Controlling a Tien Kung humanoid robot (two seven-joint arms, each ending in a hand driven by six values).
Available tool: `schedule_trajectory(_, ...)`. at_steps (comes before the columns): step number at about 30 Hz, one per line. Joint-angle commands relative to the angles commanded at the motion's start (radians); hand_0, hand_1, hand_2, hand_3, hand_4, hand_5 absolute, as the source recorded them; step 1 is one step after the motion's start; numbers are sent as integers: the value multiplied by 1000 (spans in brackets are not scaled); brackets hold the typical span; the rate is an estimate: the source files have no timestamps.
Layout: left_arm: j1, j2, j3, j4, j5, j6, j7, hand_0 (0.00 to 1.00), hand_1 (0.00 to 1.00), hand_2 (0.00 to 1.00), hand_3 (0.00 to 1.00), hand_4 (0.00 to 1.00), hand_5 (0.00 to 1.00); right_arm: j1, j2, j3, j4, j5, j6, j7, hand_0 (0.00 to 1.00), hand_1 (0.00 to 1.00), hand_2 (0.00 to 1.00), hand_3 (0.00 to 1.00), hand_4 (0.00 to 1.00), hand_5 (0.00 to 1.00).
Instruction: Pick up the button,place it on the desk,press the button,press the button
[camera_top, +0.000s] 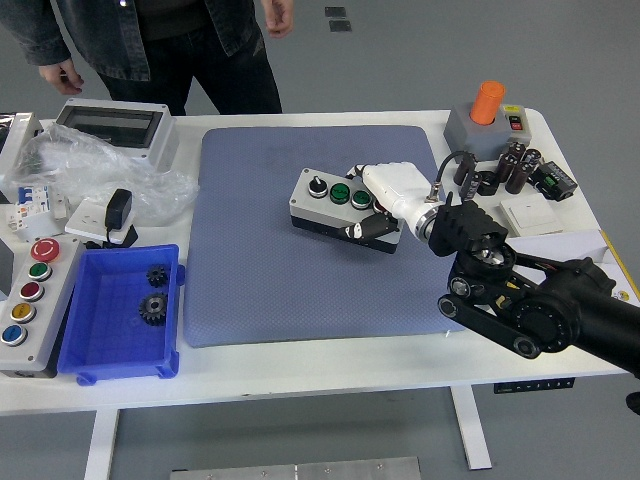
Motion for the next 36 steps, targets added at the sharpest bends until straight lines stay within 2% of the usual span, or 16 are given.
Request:
schedule_trajectory(1, 0, 0, 0, 0, 1, 0, 0, 641, 637, 609, 662, 679, 301, 4, -7, -7, -2, 4, -7, 30, 318, 434, 364, 408, 257, 2)
schedule_trajectory(6, -1, -1, 0, 0, 5, 0, 1, 641, 637, 609, 662, 679, 301, 10, -24, -26, -8, 5, -37, 118, 318, 434, 364, 408, 257, 2)
schedule_trajectory(7, -1, -2, 0, 0, 6, 0, 1, 640, 637, 609, 662, 680, 302, 10, -26, -30, -9, 5, -44, 130, 423, 466, 379, 432, 297, 2)
schedule_trajectory(8, -1, -2, 0, 0, 6, 1, 2, 640, 637, 609, 662, 680, 302, 9, -27, -35, -10, 5, -48, 136, 423, 466, 379, 432, 297, 2)
schedule_trajectory(11, -2, -2, -1, 0, 10, 1, 2, 640, 637, 609, 662, 680, 302, 5, -25, -50, -21, 7, -52, 145, 423, 466, 379, 432, 297, 2)
schedule_trajectory(12, -3, -2, -2, 0, 11, 1, 3, 639, 637, 608, 662, 681, 302, 2, -23, -54, -26, 8, -53, 147, 508, 519, 409, 455, 295, 2)
schedule_trajectory(23, -5, -3, -6, 0, 21, 1, 3, 639, 637, 609, 663, 681, 303, -10, -8, -73, -57, -4, -57, 152, 539, 534, 411, 465, 277, 2)
schedule_trajectory(24, -5, -3, -6, 0, 23, 1, 3, 639, 637, 609, 663, 682, 303, -9, -8, -74, -58, -7, -56, 153, 547, 553, 442, 472, 300, 2)
schedule_trajectory(30, -6, -3, -9, 0, 27, 1, 3, 639, 637, 609, 663, 682, 303, -7, -5, -80, -65, -25, -57, 154, 547, 553, 442, 472, 300, 2)
schedule_trajectory(31, -6, -3, -9, 0, 28, 1, 3, 639, 637, 609, 664, 682, 303, -6, -5, -83, -66, -28, -58, 154, 580, 612, 567, 512, 343, 2)
schedule_trajectory(36, -7, -2, -10, 0, 31, 1, 3, 639, 637, 609, 664, 682, 303, -3, -5, -89, -69, -40, -55, 151, 580, 612, 567, 512, 343, 2)
